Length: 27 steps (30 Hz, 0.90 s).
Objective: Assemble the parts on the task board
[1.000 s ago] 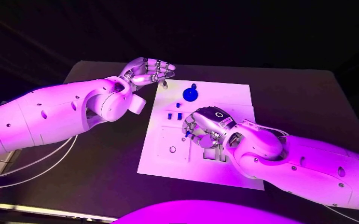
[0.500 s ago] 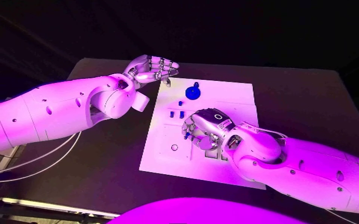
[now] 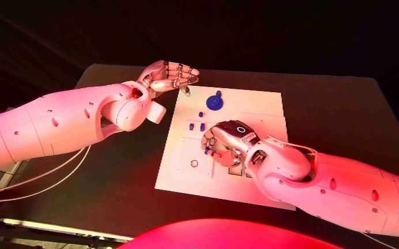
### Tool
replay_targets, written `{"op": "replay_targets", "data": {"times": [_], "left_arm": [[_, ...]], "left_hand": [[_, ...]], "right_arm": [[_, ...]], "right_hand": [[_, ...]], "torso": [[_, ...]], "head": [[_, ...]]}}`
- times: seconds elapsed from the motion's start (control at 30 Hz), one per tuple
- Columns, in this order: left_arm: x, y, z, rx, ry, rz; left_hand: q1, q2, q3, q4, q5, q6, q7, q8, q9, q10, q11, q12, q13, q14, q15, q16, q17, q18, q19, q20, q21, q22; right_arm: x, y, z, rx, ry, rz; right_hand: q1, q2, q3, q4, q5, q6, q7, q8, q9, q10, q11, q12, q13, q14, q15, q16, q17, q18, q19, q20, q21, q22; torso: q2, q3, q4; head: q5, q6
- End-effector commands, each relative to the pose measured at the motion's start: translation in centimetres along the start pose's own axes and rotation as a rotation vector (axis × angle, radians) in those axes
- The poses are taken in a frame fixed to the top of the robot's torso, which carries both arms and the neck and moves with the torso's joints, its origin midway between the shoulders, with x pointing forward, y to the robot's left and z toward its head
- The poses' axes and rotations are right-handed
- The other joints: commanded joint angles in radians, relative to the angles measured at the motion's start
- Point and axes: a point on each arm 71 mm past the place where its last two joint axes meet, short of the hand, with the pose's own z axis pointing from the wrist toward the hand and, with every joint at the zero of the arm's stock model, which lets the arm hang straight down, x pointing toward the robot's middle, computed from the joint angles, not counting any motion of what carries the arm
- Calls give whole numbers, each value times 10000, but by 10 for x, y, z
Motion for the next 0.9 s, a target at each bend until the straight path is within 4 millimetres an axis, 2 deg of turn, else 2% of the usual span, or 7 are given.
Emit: {"op": "replay_targets", "data": {"times": [0.03,0.53,0.9], "left_arm": [[2,-1,0,60,99,-29],[2,-1,0,31,126,-38],[2,-1,0,25,131,-41]], "left_hand": [[63,15,-74,11,45,-74,17,-63,-15,-61,-28,46,-15,-60,16,-49,-11,52,-3,41,-63,-15],[70,21,-85,11,46,-77,20,-62,-15,-72,-25,59,-14,-69,20,-49,-14,53,-8,45,-69,-17],[79,29,-100,12,47,-82,24,-61,-14,-89,-21,79,-14,-82,25,-49,-19,54,-15,52,-78,-20]], "right_arm": [[1,-2,1,73,66,-80],[7,-6,4,239,412,-200],[11,1,3,-22,692,-200]], "right_hand": [[-36,94,19,-10,38,1,47,22,18,309,-226,38,17,459,-59,-41,-12,-138,59,-38,-35,1034],[-60,103,19,-31,17,-11,59,22,32,310,-218,23,21,452,-54,-54,-29,-133,48,-39,-63,1028],[-69,107,17,-33,5,-14,62,22,36,309,-216,19,22,451,-51,-56,-30,-131,44,-38,-72,1025]], "torso": [[-2,-5,0],[-1,3,-6],[0,6,-7]], "head": [[-4,5],[-72,-5],[-89,-14]]}}
